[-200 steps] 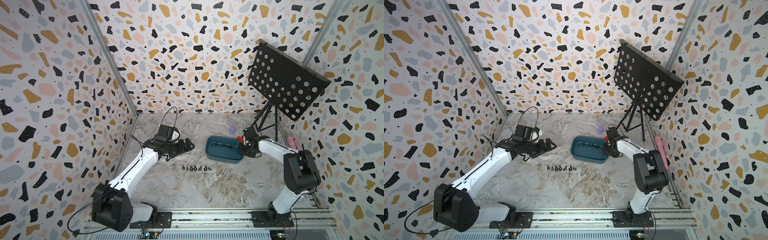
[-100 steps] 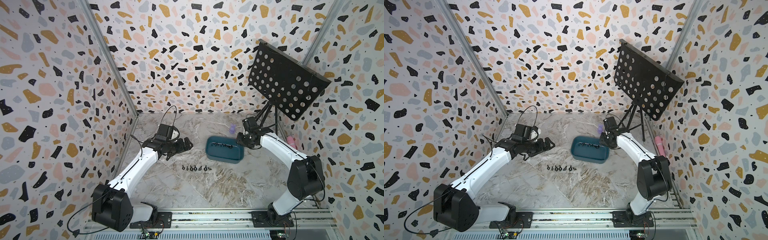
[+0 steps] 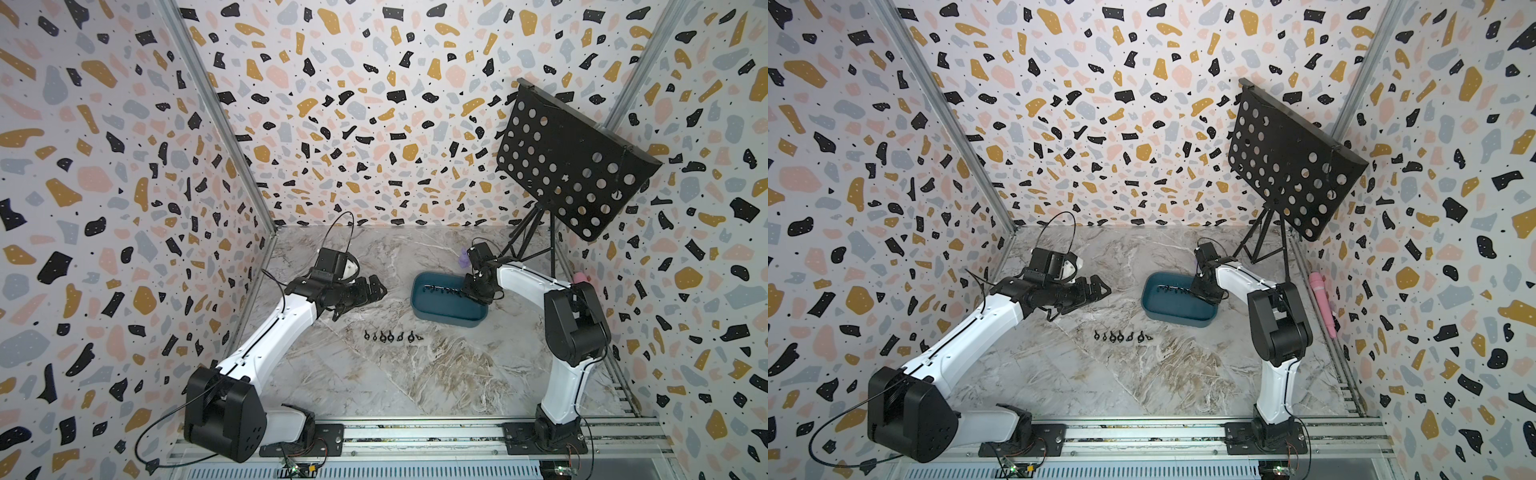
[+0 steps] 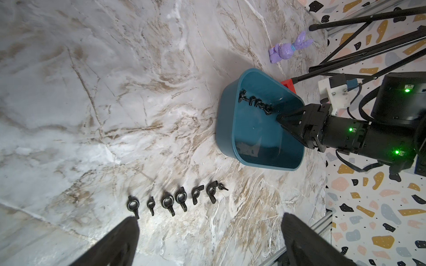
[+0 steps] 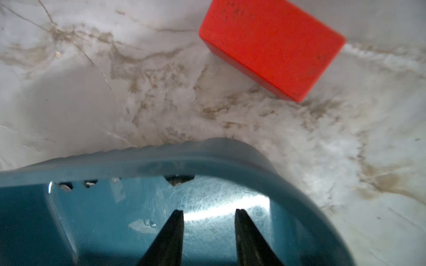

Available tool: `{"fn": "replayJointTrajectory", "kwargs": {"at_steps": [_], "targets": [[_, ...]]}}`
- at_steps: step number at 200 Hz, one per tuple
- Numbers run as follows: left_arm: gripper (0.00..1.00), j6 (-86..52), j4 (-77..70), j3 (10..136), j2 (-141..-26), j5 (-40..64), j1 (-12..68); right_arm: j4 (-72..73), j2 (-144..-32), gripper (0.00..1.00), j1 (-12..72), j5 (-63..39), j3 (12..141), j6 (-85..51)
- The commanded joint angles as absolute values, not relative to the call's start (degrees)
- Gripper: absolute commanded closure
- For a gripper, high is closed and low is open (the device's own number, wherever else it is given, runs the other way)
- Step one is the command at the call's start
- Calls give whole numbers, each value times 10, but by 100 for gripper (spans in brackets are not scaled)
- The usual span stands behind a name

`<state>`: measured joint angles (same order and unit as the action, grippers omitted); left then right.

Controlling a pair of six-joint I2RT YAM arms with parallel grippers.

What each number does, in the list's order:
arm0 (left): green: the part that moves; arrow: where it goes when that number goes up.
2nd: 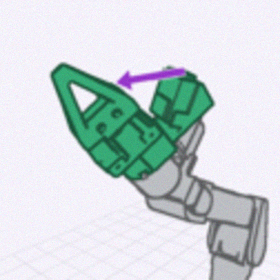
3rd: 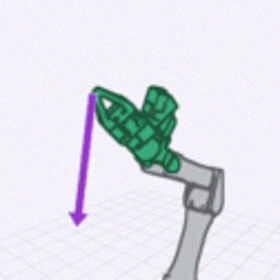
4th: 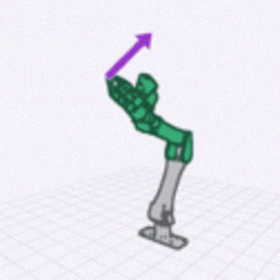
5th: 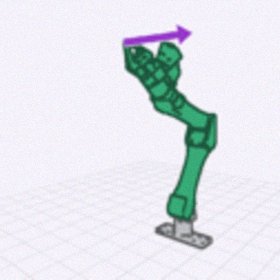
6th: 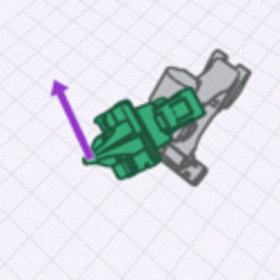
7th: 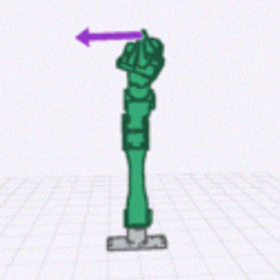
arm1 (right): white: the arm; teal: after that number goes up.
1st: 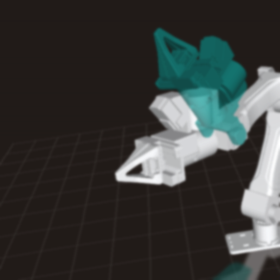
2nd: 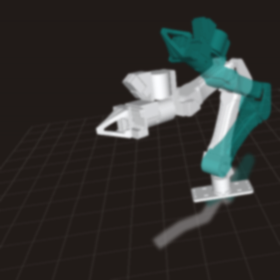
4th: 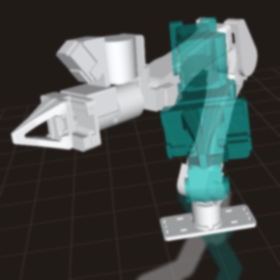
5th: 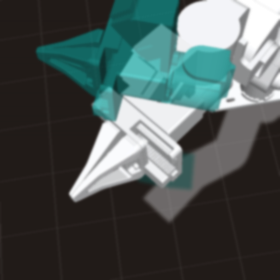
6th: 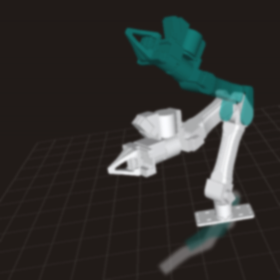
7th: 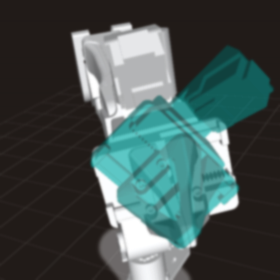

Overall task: Take out the wing nut from the storage box
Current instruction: Pick up the wing nut from the storage box.

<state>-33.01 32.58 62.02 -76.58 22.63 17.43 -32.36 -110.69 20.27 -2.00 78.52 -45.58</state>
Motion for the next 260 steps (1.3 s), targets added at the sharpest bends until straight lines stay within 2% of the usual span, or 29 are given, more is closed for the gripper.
{"fn": "replayJointTrajectory", "kwargs": {"at_steps": [1, 61, 125, 175, 211, 260], "targets": [[0, -322, 322, 636, -771, 237, 177, -318, -1110, 59, 204, -22, 816, -478], [0, -320, 322, 641, -780, 241, 176, -320, -1145, 60, 204, -33, 841, -485], [0, -318, 322, 645, -787, 242, 177, -309, -1151, 67, 204, -40, 824, -496], [0, -317, 322, 645, -789, 243, 177, -307, -1161, 69, 204, -37, 815, -496], [0, -318, 323, 644, -787, 243, 176, -300, -1156, 83, 204, -37, 806, -494], [0, -320, 323, 646, -786, 244, 176, -290, -1122, 94, 203, -34, 790, -481]]}}
